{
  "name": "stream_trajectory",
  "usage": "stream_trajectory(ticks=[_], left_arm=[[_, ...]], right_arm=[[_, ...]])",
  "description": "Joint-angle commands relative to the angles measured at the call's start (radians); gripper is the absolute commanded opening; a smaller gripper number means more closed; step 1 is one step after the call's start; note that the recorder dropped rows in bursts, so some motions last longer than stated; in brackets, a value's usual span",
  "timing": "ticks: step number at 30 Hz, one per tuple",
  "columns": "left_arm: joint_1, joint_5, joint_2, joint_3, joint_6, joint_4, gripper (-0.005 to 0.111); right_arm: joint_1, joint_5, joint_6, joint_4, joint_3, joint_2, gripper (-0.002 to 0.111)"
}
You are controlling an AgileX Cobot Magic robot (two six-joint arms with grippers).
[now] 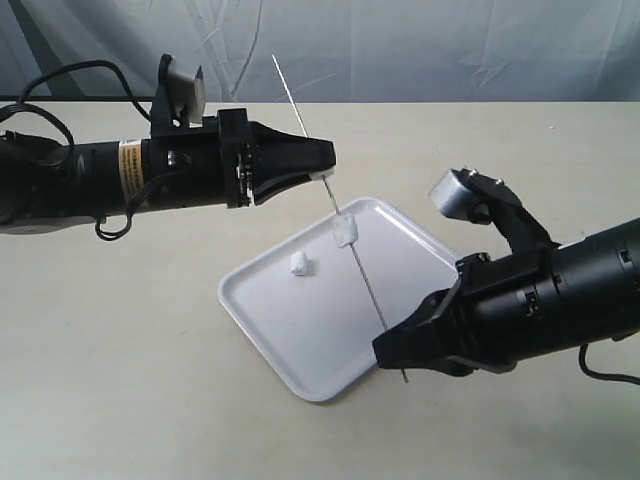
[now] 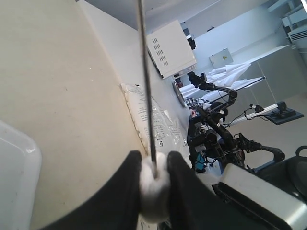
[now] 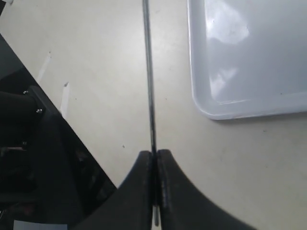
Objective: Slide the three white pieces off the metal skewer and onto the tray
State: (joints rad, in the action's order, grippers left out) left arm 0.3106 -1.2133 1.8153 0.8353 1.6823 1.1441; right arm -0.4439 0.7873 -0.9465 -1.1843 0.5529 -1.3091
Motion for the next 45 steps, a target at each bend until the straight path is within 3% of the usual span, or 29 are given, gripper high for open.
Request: stream_trajectory(ticks=[1, 10, 20, 24, 28, 33, 40, 45], left_arm=[[-0.004, 0.003, 0.0, 0.004, -0.026, -0.099, 0.017], [-0.147, 0.006, 0.0, 0.022, -0.039, -0.096, 0.017], [-0.238, 0.006, 0.0, 0.022, -0.044, -0.087, 0.017], [-0.251, 0.04, 0.0, 0.022, -0.04, 0.013, 0.017], [-0.22, 0.145, 0.0, 0.022, -0.023, 0.189, 0.017], [-0.132, 0.298, 0.0, 0.022, 0.017, 0.351, 0.017], [0.015, 0.467, 0.032, 0.022, 0.017, 0.339, 0.021], [0.084, 0.476, 0.129, 0.022, 0.004, 0.282, 0.029]], right_arm=[[0.004, 0.059, -0.023, 0.039, -0.049, 0.001, -0.001], [0.004, 0.153, -0.028, 0.051, -0.073, 0.001, -0.001], [0.004, 0.175, -0.028, 0.06, -0.073, 0.001, -0.001], [0.004, 0.165, -0.039, 0.054, -0.073, 0.001, -0.001], [0.004, 0.163, -0.072, 0.011, -0.065, 0.004, -0.001], [0.004, 0.147, -0.086, -0.017, -0.032, 0.05, -0.001], [0.004, 0.147, -0.021, -0.011, 0.005, 0.087, -0.001], [0.004, 0.145, -0.022, -0.011, 0.005, 0.101, -0.001]])
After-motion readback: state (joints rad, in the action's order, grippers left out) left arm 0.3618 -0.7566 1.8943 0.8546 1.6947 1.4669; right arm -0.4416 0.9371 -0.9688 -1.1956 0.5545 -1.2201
